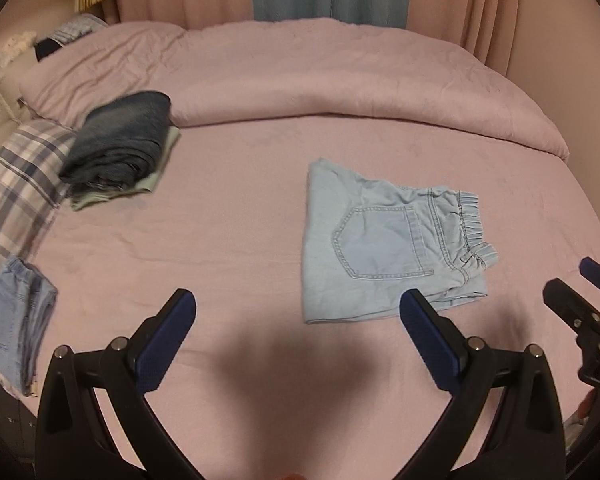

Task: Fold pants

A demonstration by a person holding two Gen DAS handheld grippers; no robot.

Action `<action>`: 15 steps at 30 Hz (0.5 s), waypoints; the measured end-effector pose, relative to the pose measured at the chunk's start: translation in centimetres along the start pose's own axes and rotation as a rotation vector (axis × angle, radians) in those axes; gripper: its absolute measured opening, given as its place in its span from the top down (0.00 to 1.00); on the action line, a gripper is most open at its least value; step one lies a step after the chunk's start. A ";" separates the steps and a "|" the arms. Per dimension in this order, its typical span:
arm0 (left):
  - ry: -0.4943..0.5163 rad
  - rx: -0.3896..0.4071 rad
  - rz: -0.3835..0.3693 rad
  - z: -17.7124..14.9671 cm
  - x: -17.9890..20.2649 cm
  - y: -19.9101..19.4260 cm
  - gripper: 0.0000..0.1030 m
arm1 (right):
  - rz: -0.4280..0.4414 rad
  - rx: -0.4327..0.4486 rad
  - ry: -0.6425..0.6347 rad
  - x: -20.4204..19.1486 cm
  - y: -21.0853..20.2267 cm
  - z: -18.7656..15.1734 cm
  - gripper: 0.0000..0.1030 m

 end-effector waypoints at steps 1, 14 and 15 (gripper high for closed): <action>0.005 0.008 0.009 -0.1 0.0 -0.3 0.01 | 0.003 0.004 0.002 0.0 -0.4 -0.1 0.01; 0.050 0.023 0.041 -1.7 1.3 -1.6 0.01 | 0.007 0.065 -0.009 -0.6 -3.5 -0.3 0.01; 0.050 0.018 0.041 -1.8 1.4 -1.4 0.01 | 0.008 0.063 -0.007 -0.6 -3.4 -0.3 0.01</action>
Point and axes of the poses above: each gripper's, at about its wrist camera, not at the fingertips, and y roughly the way its jaws point, x to its right, z to its top, the point moved 2 cm from there along y, roughly the way its jaws point, and after that the axes turned 10 degrees about -z, right-handed, at the moved point
